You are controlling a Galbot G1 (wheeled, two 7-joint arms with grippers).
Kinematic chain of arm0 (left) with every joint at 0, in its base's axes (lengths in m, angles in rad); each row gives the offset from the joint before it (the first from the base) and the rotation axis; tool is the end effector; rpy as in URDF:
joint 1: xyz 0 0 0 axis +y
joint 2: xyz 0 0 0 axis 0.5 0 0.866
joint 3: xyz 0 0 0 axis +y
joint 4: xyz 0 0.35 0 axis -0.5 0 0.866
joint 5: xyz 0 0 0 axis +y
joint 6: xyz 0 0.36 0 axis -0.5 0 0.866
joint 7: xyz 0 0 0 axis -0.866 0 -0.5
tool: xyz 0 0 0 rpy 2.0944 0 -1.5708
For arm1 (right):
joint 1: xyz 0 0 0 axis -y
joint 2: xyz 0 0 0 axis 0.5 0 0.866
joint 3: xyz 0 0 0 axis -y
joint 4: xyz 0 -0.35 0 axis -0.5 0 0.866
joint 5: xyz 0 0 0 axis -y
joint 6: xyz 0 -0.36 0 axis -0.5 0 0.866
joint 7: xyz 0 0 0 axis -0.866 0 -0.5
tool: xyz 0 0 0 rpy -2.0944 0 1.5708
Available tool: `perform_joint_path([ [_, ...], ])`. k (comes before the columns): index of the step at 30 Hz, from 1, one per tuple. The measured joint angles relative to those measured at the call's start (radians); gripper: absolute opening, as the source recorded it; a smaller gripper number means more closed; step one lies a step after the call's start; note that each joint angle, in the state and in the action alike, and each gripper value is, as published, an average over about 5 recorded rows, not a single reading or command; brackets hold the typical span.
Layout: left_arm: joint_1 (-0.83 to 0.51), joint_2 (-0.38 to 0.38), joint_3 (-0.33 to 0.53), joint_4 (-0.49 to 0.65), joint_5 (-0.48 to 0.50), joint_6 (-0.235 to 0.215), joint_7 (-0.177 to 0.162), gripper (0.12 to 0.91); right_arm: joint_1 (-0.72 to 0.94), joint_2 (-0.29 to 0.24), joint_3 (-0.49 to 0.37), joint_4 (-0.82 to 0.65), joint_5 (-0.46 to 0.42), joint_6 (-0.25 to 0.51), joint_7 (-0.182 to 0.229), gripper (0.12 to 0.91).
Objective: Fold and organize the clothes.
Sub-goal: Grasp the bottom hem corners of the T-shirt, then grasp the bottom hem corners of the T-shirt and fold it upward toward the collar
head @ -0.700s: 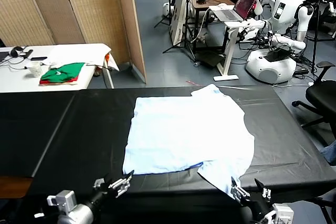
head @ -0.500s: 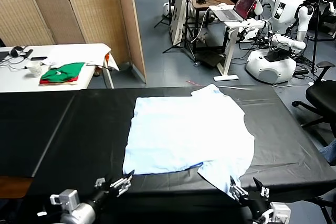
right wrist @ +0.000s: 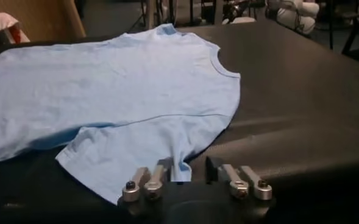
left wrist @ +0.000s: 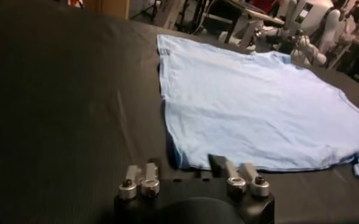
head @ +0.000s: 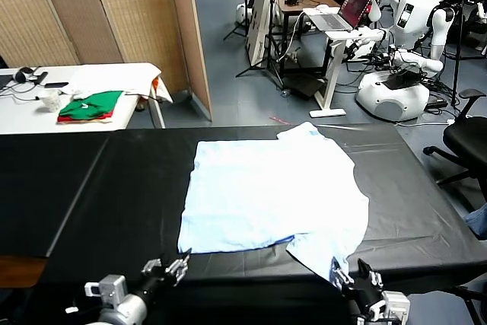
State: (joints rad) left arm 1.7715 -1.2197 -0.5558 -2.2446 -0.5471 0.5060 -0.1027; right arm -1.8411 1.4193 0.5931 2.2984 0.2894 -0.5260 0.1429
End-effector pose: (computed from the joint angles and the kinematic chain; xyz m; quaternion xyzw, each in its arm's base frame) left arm 0.1346 0.0516 -0.2722 -0.0710 -0.9479 0.0854 0.2985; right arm 0.1121 -0.0351 -0.2659 -0.0295 -0.9542 -0.0367 0.2954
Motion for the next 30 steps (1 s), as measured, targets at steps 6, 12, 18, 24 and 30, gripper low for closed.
perform_joint_path([
  [6,0.093,0.015,-0.045,-0.078,0.001,-0.017,-0.011,0.146,-0.069,-0.003,-0.006,0.094,-0.019,-0.041,0.024,0.140],
  [12,0.131,-0.002,-0.062,-0.135,0.011,-0.070,-0.009,0.146,-0.070,-0.009,0.009,0.125,-0.010,0.001,-0.005,0.140],
  [18,0.041,-0.056,-0.026,-0.092,0.077,-0.130,-0.001,0.146,0.038,-0.036,0.027,0.072,0.010,0.069,-0.036,0.140],
  [24,-0.096,-0.110,0.010,-0.004,0.111,-0.159,0.000,0.146,0.186,-0.073,0.011,-0.050,0.027,0.124,-0.052,0.140],
  [30,-0.199,-0.113,0.032,0.069,0.130,-0.167,-0.005,0.146,0.319,-0.103,-0.017,-0.174,0.029,0.152,-0.044,0.140],
])
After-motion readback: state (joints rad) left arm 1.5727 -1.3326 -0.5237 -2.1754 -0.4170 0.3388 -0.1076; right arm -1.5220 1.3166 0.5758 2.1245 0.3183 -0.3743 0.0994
